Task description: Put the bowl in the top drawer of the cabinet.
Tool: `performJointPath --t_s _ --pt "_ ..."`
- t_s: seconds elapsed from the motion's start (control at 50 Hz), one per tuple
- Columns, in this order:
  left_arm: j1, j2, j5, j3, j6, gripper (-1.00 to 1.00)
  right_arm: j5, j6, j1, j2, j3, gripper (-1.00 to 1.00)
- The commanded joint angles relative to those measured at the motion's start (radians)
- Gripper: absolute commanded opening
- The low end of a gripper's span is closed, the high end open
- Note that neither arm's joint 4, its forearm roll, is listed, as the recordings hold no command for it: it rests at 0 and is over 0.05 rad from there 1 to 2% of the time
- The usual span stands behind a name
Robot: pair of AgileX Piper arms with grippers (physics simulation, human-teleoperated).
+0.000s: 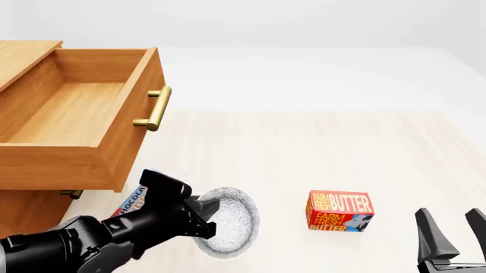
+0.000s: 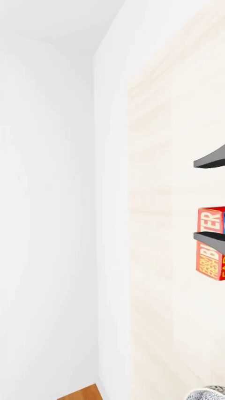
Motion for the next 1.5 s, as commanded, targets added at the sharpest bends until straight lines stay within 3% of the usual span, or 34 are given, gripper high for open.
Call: performJointPath --t_s 0.02,0.6,0.66,1.5 --pt "-0.015 -0.071 0.027 0.002 0.057 -1.00 0.000 0.000 0.000 0.000 0.000 1.00" --pt "-0.044 -0.285 0.127 -0.012 0.244 -1.00 0.000 0.000 0.000 0.000 0.000 1.00" --pt "-0.053 -0.295 0.140 -0.017 0.221 -1.00 0.000 0.000 0.000 0.000 0.000 1.00" --pt "0.015 -0.523 0.303 -0.184 0.302 -1.00 0.000 0.000 0.000 0.000 0.000 1.00"
